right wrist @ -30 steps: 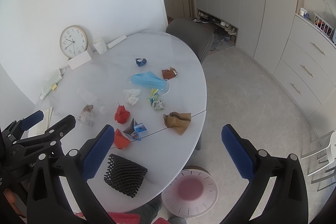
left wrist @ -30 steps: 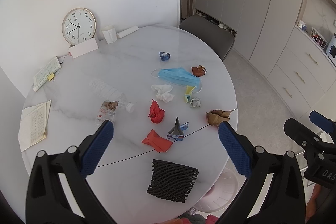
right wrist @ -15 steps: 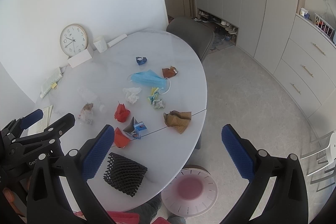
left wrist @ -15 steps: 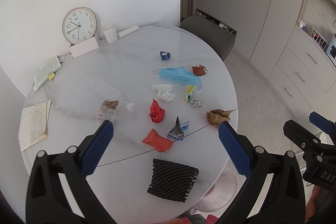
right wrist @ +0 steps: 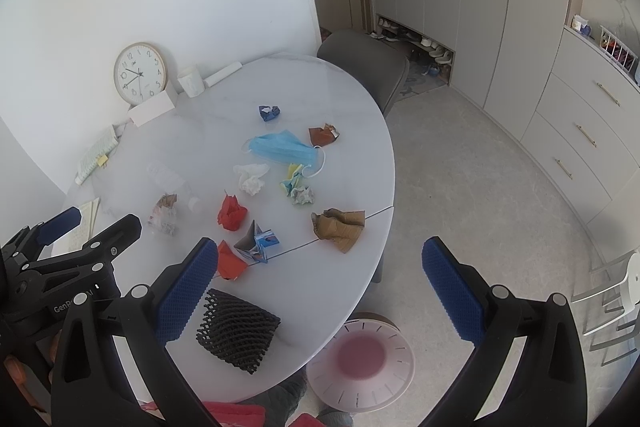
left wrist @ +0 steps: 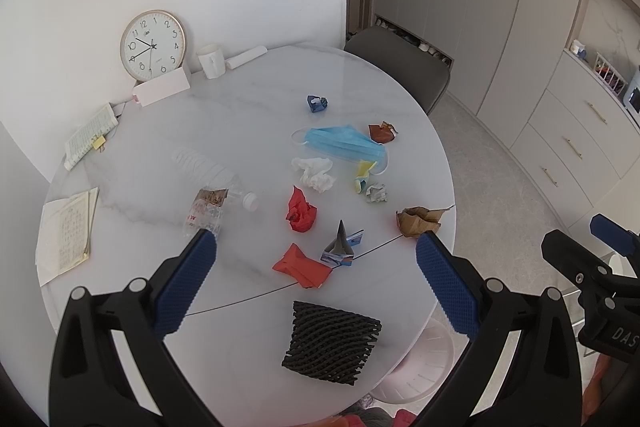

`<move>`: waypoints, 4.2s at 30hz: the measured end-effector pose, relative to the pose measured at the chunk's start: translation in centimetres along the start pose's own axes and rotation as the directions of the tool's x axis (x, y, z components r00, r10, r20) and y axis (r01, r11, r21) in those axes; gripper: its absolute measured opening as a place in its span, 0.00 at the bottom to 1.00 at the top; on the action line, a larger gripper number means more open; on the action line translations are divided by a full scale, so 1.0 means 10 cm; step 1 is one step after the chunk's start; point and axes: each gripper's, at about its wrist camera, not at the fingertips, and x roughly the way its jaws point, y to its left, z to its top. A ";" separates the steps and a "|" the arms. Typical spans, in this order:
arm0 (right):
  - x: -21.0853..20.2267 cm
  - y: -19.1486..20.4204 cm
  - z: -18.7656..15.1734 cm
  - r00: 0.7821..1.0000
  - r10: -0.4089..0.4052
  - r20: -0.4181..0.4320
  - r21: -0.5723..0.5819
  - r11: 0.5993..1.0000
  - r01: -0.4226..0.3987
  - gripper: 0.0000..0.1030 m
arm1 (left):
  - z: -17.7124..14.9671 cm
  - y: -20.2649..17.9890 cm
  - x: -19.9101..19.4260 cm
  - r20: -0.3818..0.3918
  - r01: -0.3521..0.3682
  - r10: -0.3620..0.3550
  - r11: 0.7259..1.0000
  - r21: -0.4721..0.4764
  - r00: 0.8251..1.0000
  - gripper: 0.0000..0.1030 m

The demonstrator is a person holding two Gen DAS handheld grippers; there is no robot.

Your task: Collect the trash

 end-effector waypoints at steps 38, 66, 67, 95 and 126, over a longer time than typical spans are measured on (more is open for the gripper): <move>2.19 1.16 -0.14 0.934 0.130 -0.332 0.009 0.991 -0.135 0.98 | -0.13 1.87 2.85 -0.243 0.070 -0.052 0.995 0.064 0.969 0.93; 3.39 1.69 0.01 0.864 0.068 -0.499 -0.108 0.984 -0.139 0.30 | -0.06 2.20 2.69 -0.198 0.075 -0.088 0.995 -0.068 0.976 0.41; 3.36 1.69 0.02 0.870 0.071 -0.489 -0.112 0.983 -0.143 0.29 | -0.07 2.21 2.63 -0.191 0.078 -0.089 0.995 -0.067 0.977 0.41; 1.53 -0.67 -1.94 0.889 0.084 -0.450 0.182 0.983 -0.001 0.32 | -0.94 -0.72 0.83 -0.292 0.522 -0.438 0.777 0.352 0.850 0.43; 0.50 -1.69 -1.97 0.967 0.034 -0.251 0.254 0.967 0.032 0.91 | -1.63 -1.39 0.76 -0.344 0.489 -0.385 0.818 0.303 0.856 0.86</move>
